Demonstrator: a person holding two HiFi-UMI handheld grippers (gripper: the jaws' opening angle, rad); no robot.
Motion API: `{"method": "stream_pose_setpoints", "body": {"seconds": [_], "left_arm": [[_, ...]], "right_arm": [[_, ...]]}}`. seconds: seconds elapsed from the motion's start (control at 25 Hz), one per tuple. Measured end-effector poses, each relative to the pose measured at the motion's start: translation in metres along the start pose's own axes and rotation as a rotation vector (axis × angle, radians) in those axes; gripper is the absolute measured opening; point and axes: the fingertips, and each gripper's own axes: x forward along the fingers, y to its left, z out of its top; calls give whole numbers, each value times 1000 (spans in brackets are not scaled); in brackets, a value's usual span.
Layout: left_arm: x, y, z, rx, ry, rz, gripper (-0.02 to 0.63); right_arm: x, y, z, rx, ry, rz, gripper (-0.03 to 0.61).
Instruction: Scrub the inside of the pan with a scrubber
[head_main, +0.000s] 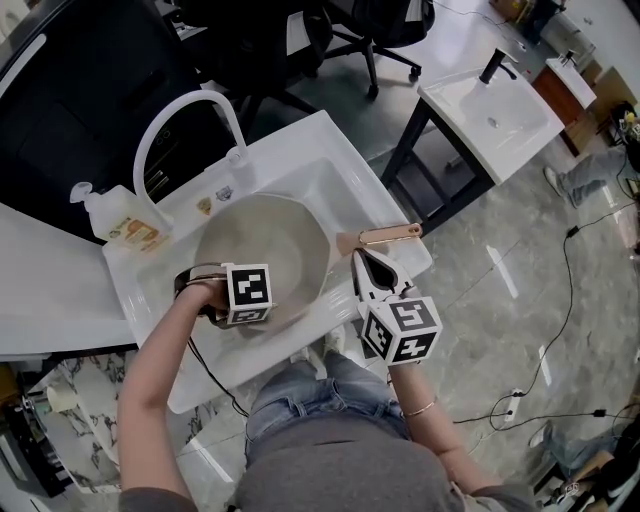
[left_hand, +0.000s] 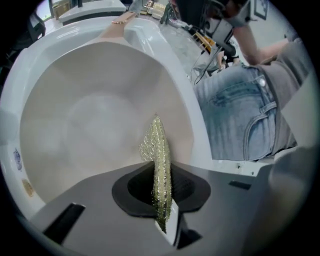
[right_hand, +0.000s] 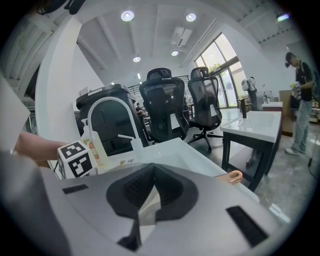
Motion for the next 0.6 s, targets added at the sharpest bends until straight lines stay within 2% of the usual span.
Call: {"method": "stream_pose_setpoints", "body": {"seconds": [0.32, 0.6], "left_arm": [[-6, -15, 45, -63, -203, -154, 63], [-22, -11, 88, -198, -443, -258, 63]], "right_arm": [[-5, -9, 4, 2, -9, -19, 11], [-3, -16, 8, 0, -11, -22, 11]]}}
